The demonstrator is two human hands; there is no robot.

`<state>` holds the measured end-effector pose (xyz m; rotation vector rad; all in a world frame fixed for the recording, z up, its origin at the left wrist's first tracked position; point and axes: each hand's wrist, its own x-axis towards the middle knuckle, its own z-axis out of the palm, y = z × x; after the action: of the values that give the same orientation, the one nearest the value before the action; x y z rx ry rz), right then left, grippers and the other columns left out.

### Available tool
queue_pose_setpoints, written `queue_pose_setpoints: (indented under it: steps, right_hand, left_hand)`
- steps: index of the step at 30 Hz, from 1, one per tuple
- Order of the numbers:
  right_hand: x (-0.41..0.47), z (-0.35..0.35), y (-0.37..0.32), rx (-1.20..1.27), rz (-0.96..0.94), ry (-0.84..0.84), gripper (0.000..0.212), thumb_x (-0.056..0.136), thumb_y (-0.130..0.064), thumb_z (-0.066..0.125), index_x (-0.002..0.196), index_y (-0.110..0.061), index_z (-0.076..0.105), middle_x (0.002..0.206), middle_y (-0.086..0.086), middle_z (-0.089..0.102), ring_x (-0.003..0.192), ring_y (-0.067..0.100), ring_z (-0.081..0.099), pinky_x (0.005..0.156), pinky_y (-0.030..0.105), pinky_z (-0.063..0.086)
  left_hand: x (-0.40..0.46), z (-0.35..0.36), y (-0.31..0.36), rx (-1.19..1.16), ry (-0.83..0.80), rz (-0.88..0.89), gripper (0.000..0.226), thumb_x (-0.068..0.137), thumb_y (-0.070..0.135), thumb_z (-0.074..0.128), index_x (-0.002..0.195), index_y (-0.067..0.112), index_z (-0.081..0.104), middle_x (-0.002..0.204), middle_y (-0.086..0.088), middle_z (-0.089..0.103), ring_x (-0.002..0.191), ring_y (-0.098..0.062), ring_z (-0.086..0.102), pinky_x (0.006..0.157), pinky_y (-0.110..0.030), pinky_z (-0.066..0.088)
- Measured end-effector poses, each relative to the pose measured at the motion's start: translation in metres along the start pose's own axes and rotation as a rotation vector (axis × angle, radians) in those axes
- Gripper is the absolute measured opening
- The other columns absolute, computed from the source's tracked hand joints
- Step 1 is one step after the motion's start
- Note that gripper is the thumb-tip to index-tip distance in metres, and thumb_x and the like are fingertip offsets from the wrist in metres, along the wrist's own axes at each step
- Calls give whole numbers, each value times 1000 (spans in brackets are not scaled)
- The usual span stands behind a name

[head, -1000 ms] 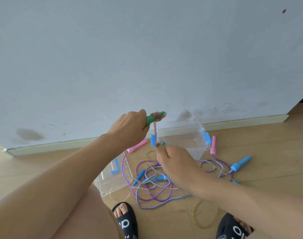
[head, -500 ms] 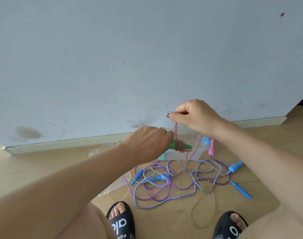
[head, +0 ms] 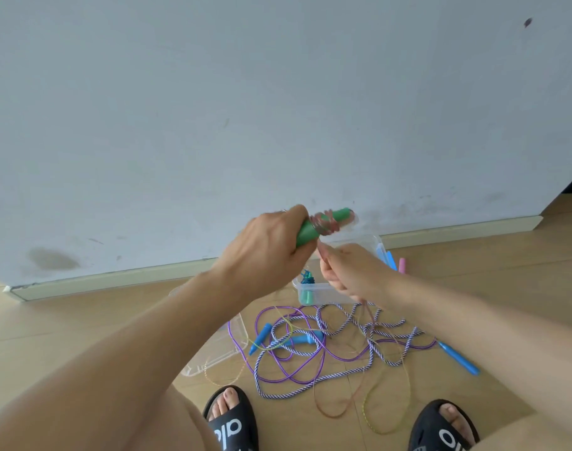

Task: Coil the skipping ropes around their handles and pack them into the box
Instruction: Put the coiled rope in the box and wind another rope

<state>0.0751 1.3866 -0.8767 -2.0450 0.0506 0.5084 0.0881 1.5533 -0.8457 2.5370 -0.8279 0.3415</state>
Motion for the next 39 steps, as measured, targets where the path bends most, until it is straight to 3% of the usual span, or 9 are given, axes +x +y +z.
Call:
queue_pose_setpoints:
  steps: [8,12,15,18,23,27,30,34,39]
  right_hand:
    - [-10,-2,3,-289,-69,162,57,105,-39,31,55,-15,40,46,-5,41,48,13,37,59,30,30]
    - [-28,19,-8,-487,-151,172,50,108,-37,23,66,-18,44,60,4,47,67,29,50,65,46,37]
    - [-34,25,-11,-582,-188,242,42,108,-35,20,84,-16,50,66,2,46,74,31,51,67,40,44]
    - [-37,34,-15,-587,-243,202,47,107,-35,23,68,-18,41,65,3,48,76,33,54,72,41,50]
    - [-29,19,-23,-615,-343,252,54,104,-40,36,55,-17,32,52,0,35,53,19,37,49,32,24]
    - [-25,-6,-35,-640,-450,337,56,97,-43,49,54,-10,33,44,4,30,46,17,29,47,34,21]
    - [-20,-22,-47,-560,-518,379,58,95,-45,54,55,-13,28,46,3,25,49,18,23,48,34,20]
    - [2,-36,-42,-492,-505,358,58,95,-46,56,57,-16,24,51,-3,20,52,16,20,52,33,19]
    - [31,-49,-19,-389,-398,301,57,95,-43,58,56,-19,25,54,-2,19,52,15,19,55,34,18]
  left_hand:
    - [-6,-7,-35,75,-284,-150,13,90,26,49,85,14,46,71,-2,53,65,-26,51,58,-39,42]
    - [-3,4,-37,200,-366,-164,16,93,23,45,82,11,45,74,-2,49,67,-26,51,56,-35,37]
    - [-3,9,-44,185,-402,-217,22,94,25,45,75,15,42,73,-1,48,67,-25,50,57,-33,38]
    - [-3,12,-46,86,-432,-318,23,94,25,46,73,15,45,73,-1,50,66,-21,48,55,-30,34]
    - [-3,13,-41,291,-429,-212,18,96,24,42,80,15,41,78,-2,50,72,-28,53,58,-33,32]
    - [-6,23,-35,544,-452,-52,17,99,25,43,112,18,51,100,-5,58,88,-28,62,64,-35,41]
    - [-9,27,-25,633,-463,66,24,100,24,46,124,23,48,105,-3,55,92,-26,62,59,-34,35]
    - [-9,31,-3,596,-418,143,29,100,24,49,127,30,38,101,-2,46,77,-27,63,48,-33,30]
    - [-10,24,9,282,-304,107,16,100,29,46,110,16,46,87,-2,49,76,-36,59,59,-41,43]
